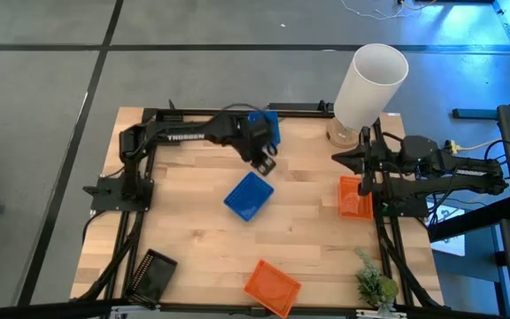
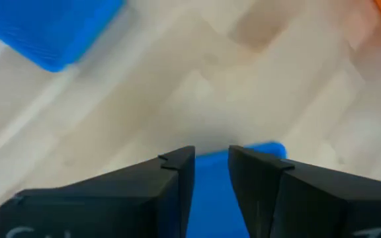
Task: Stack baskets by color
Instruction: Stack the top blue bin on the bottom blue bin
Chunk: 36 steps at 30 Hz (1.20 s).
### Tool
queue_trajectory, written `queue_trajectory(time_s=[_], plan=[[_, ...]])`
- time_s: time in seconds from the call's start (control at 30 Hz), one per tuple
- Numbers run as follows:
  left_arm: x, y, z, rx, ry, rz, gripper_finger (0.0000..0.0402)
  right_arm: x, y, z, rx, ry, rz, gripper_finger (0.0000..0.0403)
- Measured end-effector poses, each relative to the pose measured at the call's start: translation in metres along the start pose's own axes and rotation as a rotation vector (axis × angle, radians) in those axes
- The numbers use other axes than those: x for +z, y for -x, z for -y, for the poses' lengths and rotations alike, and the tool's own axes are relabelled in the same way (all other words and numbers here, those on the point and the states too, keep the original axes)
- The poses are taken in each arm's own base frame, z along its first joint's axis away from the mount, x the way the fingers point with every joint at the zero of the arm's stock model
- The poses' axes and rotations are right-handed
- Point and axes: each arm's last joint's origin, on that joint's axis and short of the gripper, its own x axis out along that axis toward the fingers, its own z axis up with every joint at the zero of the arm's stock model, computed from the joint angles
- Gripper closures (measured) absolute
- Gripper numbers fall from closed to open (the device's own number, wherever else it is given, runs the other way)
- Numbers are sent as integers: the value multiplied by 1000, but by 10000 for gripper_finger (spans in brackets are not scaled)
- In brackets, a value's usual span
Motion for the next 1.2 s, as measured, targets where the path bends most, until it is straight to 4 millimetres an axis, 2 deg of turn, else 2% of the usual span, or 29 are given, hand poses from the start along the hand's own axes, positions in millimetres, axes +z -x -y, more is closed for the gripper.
queue_trajectory(time_s=[0.17, 0.33, 0.53, 0.8, 1.2], plan=[[24, 2, -36, 26, 86, 53, 318, 0, 0, 0, -7, -14, 1, 386], [44, 6, -61, 26, -182, 124, 318, 1, 0, 0, -7, -12, 9, 386], [49, 0, -88, 2, -574, 55, 318, 2, 0, 0, -8, -10, 19, 386], [46, -27, -87, -3, -912, -5, 318, 2, 0, 0, -8, -10, 21, 386], [41, -68, -95, 32, -990, -98, 318, 2, 0, 4, -140, -17, 22, 386]])
